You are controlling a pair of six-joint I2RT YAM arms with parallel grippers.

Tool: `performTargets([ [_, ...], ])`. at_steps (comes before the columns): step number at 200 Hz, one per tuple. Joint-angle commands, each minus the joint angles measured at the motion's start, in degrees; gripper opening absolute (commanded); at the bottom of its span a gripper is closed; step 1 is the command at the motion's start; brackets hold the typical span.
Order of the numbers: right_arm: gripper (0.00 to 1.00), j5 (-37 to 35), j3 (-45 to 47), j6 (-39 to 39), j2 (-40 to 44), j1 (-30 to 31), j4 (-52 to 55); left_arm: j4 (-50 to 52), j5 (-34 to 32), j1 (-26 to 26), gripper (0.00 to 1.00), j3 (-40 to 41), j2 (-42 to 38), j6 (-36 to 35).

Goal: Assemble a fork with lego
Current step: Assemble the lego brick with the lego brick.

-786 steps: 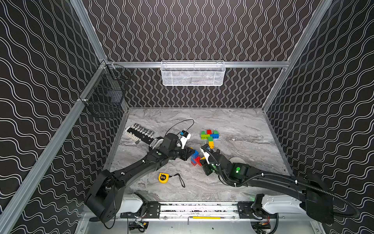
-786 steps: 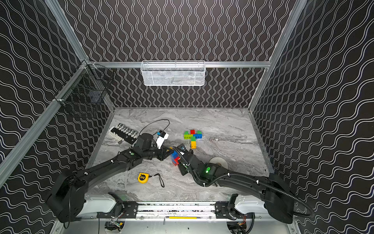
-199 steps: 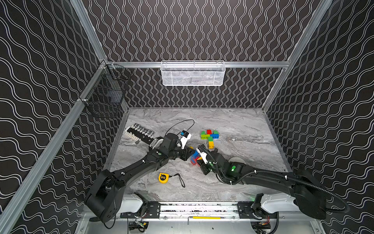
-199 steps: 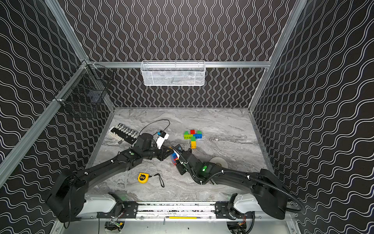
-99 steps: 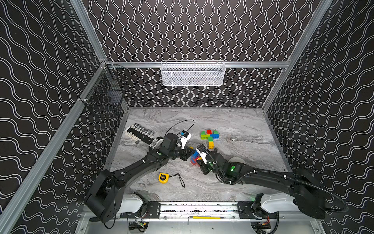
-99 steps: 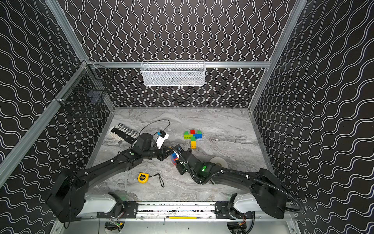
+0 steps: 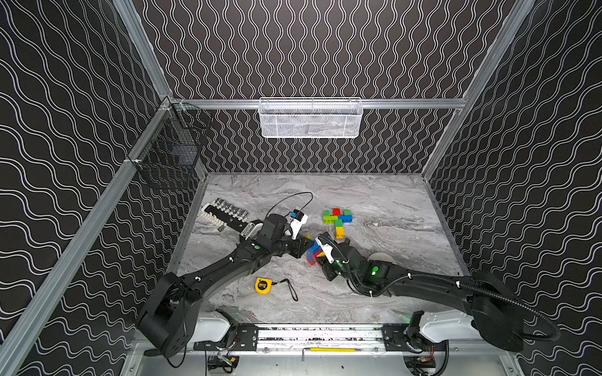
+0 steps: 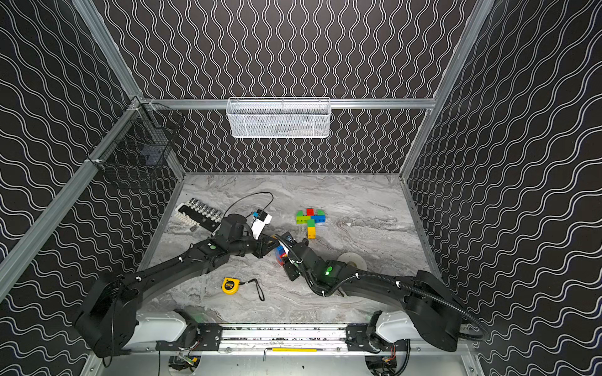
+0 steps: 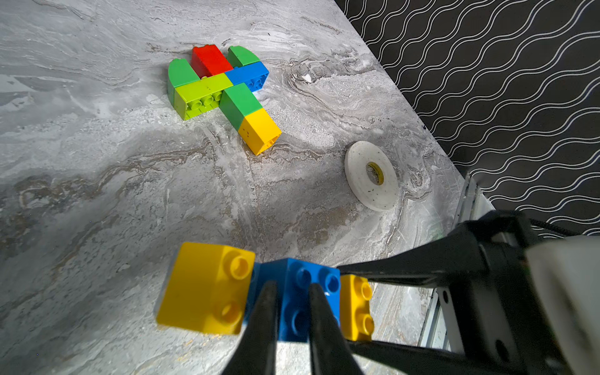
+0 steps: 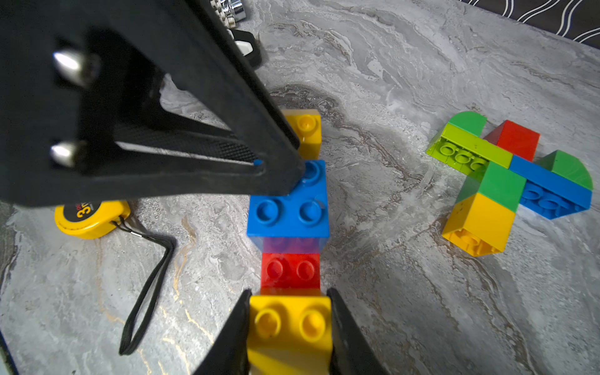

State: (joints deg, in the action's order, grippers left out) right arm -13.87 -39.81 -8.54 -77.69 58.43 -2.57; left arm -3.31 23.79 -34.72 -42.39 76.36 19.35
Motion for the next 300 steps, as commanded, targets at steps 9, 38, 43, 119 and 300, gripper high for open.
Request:
performTargets([
  [9, 0.00, 3.15, 0.61, -0.86, -1.06, 0.01, 7.07, 3.77, -0.15, 0.00, 0.18, 0.11, 0.20, 0.07],
  [38, 0.23, 3.13, -0.10, -1.26, 0.36, -0.07, 6.29, 3.70, -0.06, 0.00, 0.18, 0.26, 0.05, 0.06],
  [43, 0.34, 3.35, -0.37, -1.16, 0.86, -0.20, 5.95, 3.62, -0.10, -0.04, 0.18, 0.27, -0.01, 0.07],
  [119, 0.94, -4.68, 1.10, -4.65, 11.44, -3.20, -2.10, 3.83, 0.47, -0.06, 0.18, -0.20, -0.66, 0.32],
  [300, 0.92, -1.41, 3.30, -7.55, 13.86, -7.17, -0.54, 4.99, 1.88, -2.06, 0.20, -2.17, -0.76, -0.53],
])
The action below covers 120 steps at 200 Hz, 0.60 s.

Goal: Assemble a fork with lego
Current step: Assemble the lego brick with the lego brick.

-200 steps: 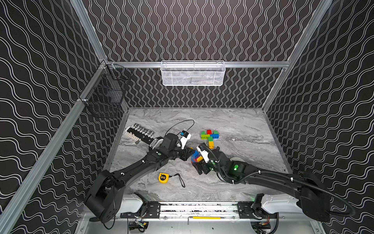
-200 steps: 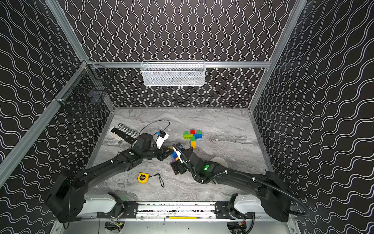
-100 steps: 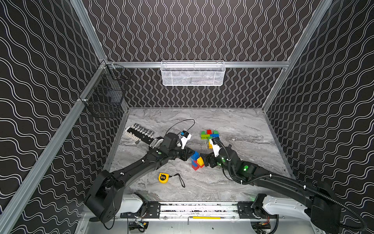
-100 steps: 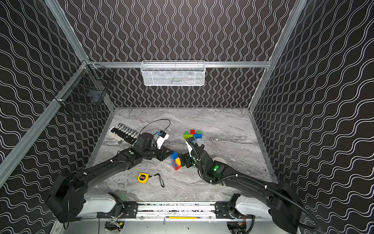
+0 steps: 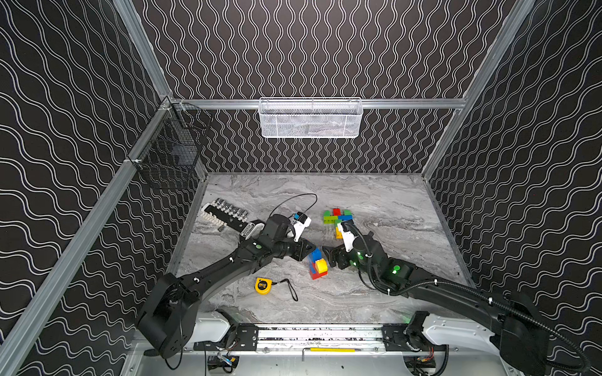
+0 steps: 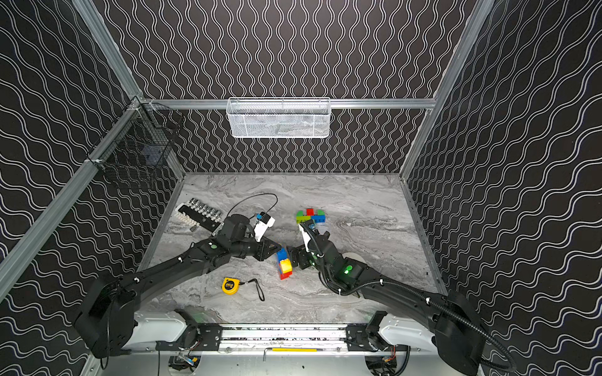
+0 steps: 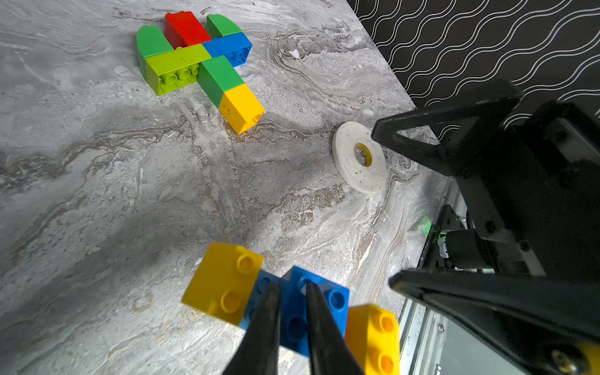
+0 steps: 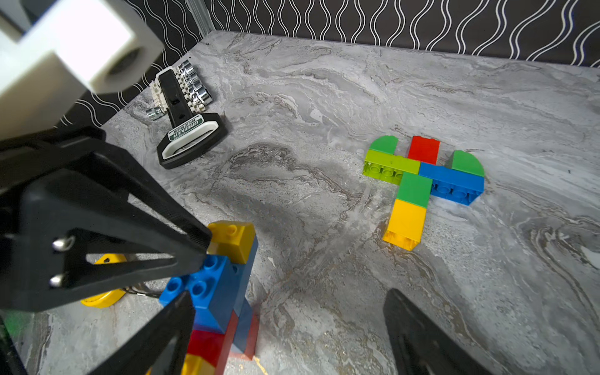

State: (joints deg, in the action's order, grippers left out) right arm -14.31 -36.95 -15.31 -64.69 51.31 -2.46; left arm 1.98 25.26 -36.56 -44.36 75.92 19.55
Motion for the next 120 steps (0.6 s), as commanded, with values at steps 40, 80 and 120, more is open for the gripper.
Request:
performTargets([
  [40, 0.92, -1.16, 1.17, -0.86, 1.78, -0.16, -0.09, -1.18, 1.23, -0.27, 0.23, 0.63, -1.33, -0.66],
  [80, 0.92, -1.08, 1.90, -1.21, 2.39, -0.15, 0.50, -2.78, 3.28, -0.73, 0.26, 1.20, -1.95, -0.81],
  [120, 0.91, -0.81, 2.76, -1.81, 3.55, -0.16, 1.72, -2.80, 3.44, -1.15, 0.26, 1.29, -1.73, -1.00],
])
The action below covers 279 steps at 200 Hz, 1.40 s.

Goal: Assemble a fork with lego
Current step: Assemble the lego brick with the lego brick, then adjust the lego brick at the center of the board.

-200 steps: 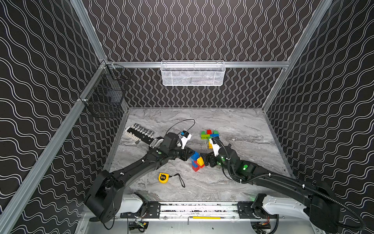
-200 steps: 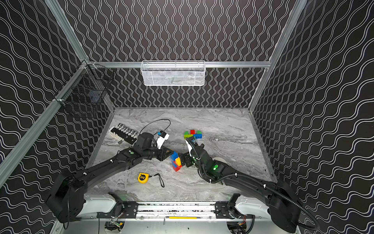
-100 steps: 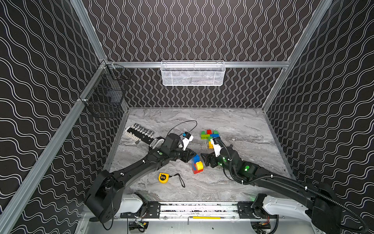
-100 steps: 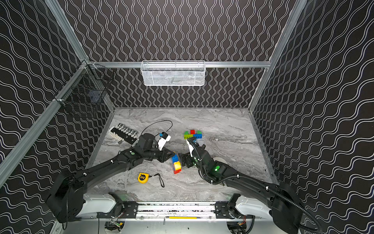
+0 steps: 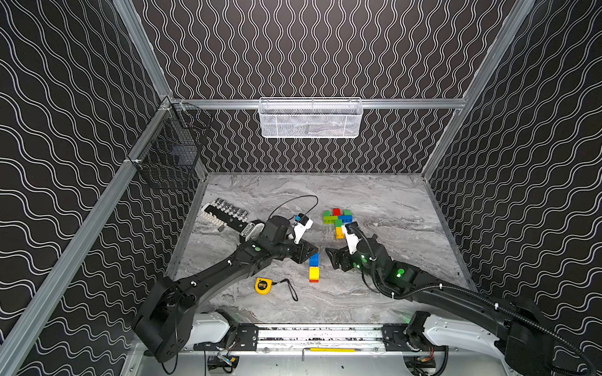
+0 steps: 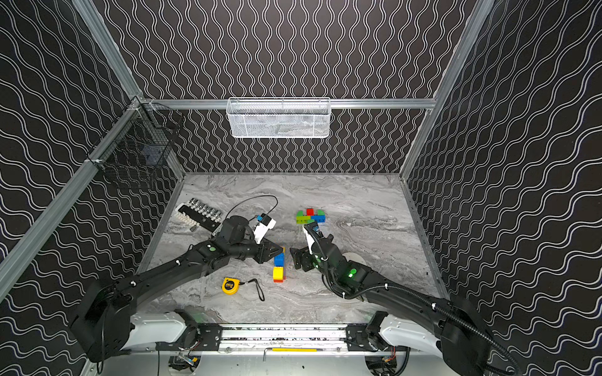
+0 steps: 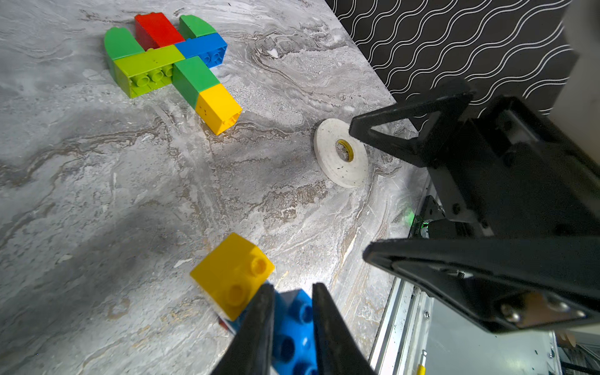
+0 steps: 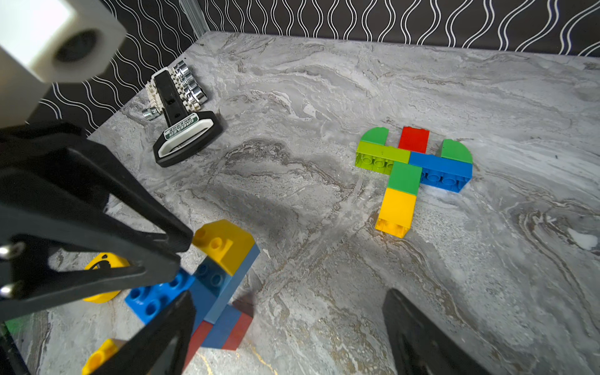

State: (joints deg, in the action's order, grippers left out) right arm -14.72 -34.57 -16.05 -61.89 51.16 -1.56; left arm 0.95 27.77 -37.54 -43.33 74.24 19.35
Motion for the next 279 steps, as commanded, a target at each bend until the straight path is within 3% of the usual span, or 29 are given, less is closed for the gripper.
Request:
performTargets([
  [1, 0.91, -0.40, 0.42, -1.08, 0.78, 0.00, 0.93, -1.71, 0.91, -0.17, 0.26, 0.22, -0.05, -0.81],
  [41, 0.92, -0.60, 2.11, -3.19, 2.45, 0.04, 2.14, -1.83, 1.06, -0.34, 0.27, 0.37, -0.45, -0.90],
  [62, 0.90, -2.19, 2.40, -5.44, 2.65, 0.02, 4.10, -2.04, 0.80, -0.34, 0.33, 0.53, -1.21, -0.68],
  [101, 0.80, -4.59, 2.27, -11.90, 1.34, 0.08, 10.03, -1.05, -3.72, -0.34, 0.41, 0.46, -4.85, -0.17],
  [125, 0.74, -0.68, 3.31, -13.66, -0.06, 0.36, 9.47, 1.34, -12.68, -0.13, 0.39, 2.18, -7.95, 1.83],
  [158, 0.72, 4.90, 6.97, -14.35, 0.23, 3.28, 1.93, 3.96, -16.22, 0.03, 0.29, 2.86, -4.83, 3.01],
  [215, 0.75, 4.61, 10.26, -17.49, 0.05, 9.02, -6.70, 0.26, -12.46, 1.67, 0.25, 4.09, 0.87, 3.67],
  [279, 0.80, 0.26, 8.35, -21.96, -4.32, 9.49, -10.25, -6.08, -6.59, 4.15, 0.24, 7.55, 3.46, 5.18],
])
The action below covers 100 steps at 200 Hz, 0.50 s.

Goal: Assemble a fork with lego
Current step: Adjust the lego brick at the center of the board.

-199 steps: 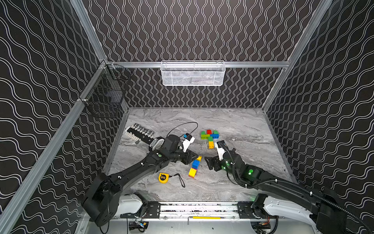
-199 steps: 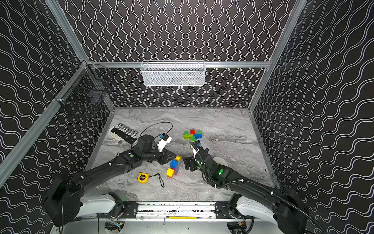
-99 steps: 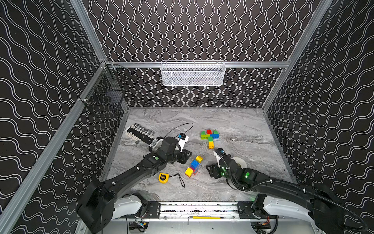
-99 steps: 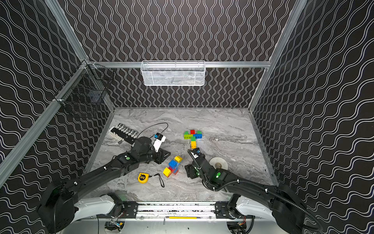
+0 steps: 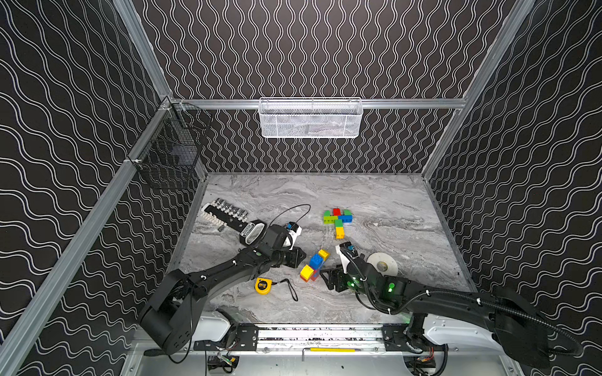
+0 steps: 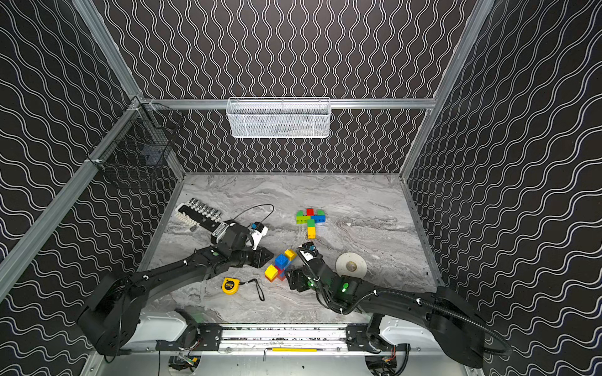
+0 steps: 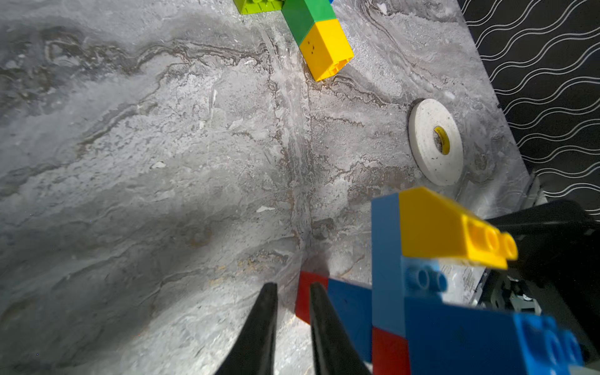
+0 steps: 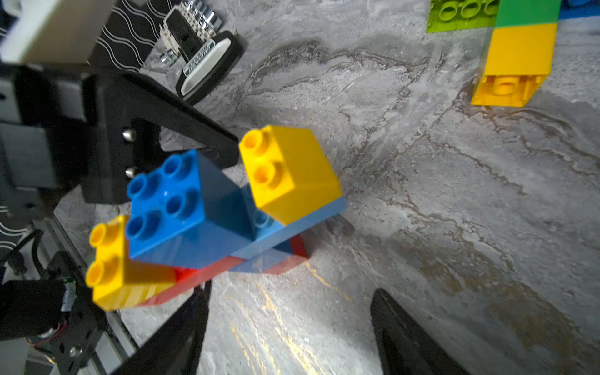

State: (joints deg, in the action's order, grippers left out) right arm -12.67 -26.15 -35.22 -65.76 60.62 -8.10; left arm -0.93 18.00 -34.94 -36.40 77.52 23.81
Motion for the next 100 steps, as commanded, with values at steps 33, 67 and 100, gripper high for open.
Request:
performTargets([
  [33, 0.73, -4.46, 0.84, -9.24, 0.26, 0.02, 0.46, -6.28, 6.09, 1.81, 0.24, 1.50, -1.84, 0.33],
  [67, 0.65, -6.09, 2.31, -18.48, 0.17, 0.00, 2.56, -6.24, 6.43, 1.53, 0.25, 2.38, -5.18, 0.51],
  [100, 0.66, -5.37, 0.71, -19.83, -0.49, -0.06, 0.74, -4.76, 6.20, 0.22, 0.25, 2.65, -7.37, 0.38],
])
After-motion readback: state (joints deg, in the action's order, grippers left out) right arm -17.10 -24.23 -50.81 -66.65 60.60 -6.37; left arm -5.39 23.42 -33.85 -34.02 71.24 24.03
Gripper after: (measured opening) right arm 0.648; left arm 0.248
